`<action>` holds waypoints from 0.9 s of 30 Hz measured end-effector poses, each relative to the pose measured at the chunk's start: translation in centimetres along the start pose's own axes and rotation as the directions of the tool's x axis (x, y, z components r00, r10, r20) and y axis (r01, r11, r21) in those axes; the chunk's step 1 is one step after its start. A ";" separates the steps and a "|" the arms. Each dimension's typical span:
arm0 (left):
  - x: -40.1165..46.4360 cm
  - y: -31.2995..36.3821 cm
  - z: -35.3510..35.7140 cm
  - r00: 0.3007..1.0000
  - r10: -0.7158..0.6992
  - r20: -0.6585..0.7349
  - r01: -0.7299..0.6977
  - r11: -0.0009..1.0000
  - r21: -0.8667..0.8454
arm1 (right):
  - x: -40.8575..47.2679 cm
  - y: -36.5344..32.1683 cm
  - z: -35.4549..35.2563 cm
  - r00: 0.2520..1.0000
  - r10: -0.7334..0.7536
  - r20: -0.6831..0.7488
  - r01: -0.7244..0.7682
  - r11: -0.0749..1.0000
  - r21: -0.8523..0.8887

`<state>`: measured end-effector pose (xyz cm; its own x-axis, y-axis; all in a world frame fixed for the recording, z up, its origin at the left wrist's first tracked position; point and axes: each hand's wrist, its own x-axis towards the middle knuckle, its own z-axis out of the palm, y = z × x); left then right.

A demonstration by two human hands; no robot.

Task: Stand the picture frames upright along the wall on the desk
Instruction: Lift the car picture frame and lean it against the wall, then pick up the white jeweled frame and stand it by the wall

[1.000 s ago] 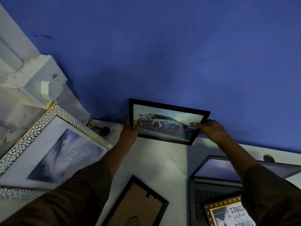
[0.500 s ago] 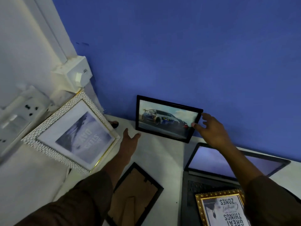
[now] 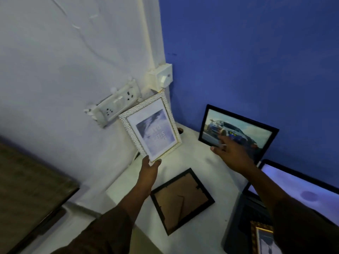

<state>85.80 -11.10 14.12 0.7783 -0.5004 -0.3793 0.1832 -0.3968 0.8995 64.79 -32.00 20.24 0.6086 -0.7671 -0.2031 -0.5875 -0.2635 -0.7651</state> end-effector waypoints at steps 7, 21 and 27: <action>0.7 -0.8 -5.8 0.988 -0.082 -0.134 0.079 0.997 -0.025 | 2.7 -3.2 4.5 0.990 -0.048 0.134 0.041 0.998 0.055; 12.7 -0.5 -10.7 0.994 0.108 -0.030 -0.100 0.973 0.207 | 17.1 -7.7 11.3 0.992 -0.067 0.104 0.067 0.998 0.004; 17.9 -0.6 -10.5 0.988 0.082 0.130 -0.122 0.936 0.331 | 25.0 -8.0 13.6 0.992 -0.100 0.073 0.108 0.986 -0.127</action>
<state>105.90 -11.76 9.08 0.7058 -0.6275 -0.3289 -0.1221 -0.5651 0.8159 91.95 -41.10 12.98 0.7015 -0.6920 -0.1701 -0.5809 -0.4170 -0.6990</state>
